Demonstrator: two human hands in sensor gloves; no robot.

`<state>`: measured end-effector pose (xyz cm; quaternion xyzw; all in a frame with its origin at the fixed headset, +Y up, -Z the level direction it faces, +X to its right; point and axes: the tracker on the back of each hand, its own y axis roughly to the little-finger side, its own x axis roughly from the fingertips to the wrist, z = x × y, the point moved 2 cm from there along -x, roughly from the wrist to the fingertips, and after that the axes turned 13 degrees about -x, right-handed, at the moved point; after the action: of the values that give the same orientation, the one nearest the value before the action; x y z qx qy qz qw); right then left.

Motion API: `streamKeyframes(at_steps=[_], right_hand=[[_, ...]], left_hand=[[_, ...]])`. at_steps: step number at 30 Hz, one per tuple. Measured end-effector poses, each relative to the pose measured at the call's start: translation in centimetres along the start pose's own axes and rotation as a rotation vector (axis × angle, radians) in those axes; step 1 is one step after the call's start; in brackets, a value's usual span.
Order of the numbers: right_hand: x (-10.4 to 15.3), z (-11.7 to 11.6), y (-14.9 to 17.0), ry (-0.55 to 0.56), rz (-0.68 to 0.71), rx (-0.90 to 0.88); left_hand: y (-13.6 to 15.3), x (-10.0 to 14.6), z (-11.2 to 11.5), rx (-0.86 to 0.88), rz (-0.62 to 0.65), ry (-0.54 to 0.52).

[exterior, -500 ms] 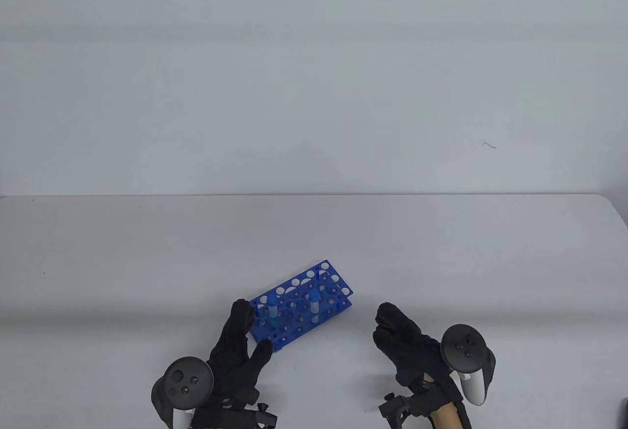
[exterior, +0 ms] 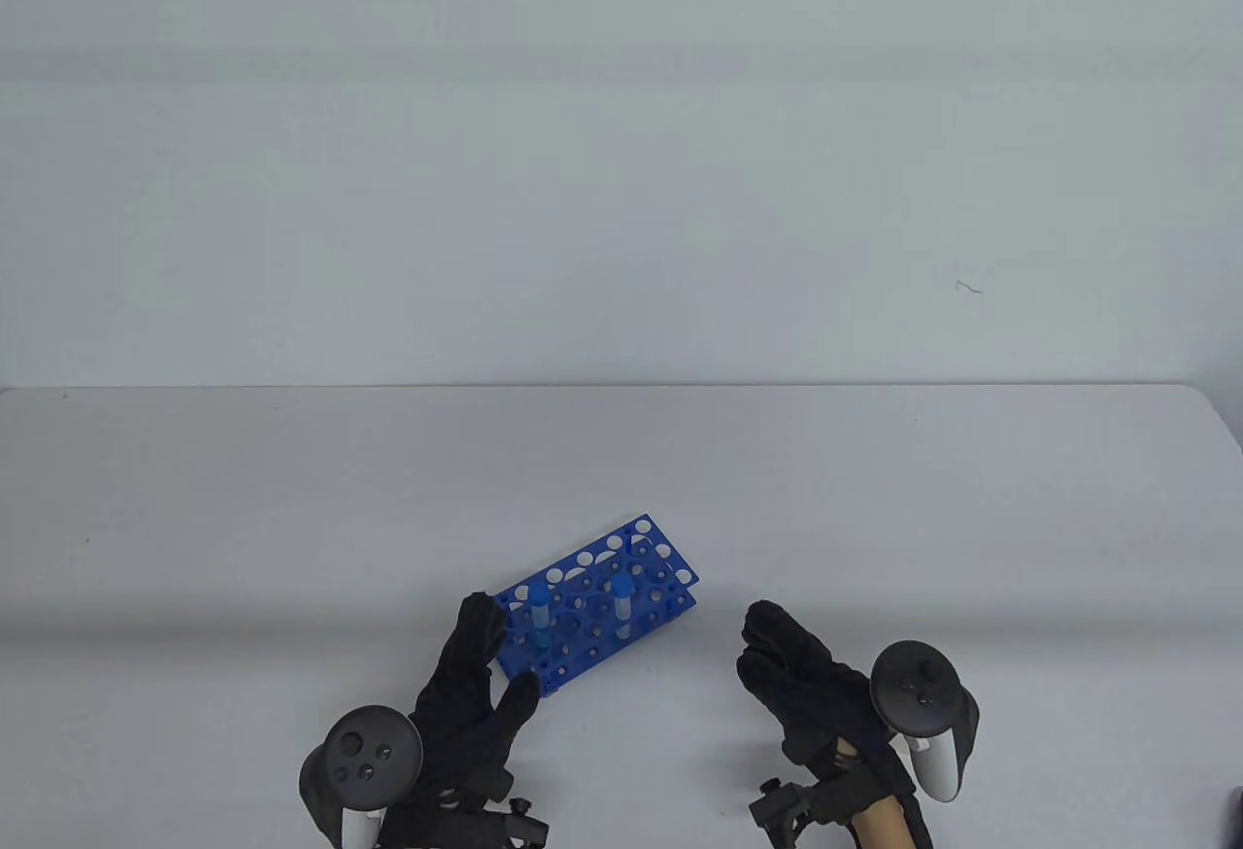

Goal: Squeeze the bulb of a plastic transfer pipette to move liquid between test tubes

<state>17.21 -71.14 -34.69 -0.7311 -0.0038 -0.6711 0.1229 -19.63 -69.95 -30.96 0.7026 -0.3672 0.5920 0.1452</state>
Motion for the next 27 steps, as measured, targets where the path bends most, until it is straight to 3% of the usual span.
streamKeyframes(at_steps=[13, 22, 27], right_hand=[[-0.1, -0.1, 0.0, -0.012, -0.001, -0.004], [-0.1, -0.1, 0.0, -0.015, -0.003, -0.017], [-0.1, 0.1, 0.0, -0.015, -0.005, -0.036]], left_hand=[[-0.1, 0.0, 0.0, -0.051, 0.019, 0.011], [-0.2, -0.2, 0.1, -0.255, 0.047, 0.029], [0.5, -1.1, 1.0, -0.411, 0.023, 0.165]])
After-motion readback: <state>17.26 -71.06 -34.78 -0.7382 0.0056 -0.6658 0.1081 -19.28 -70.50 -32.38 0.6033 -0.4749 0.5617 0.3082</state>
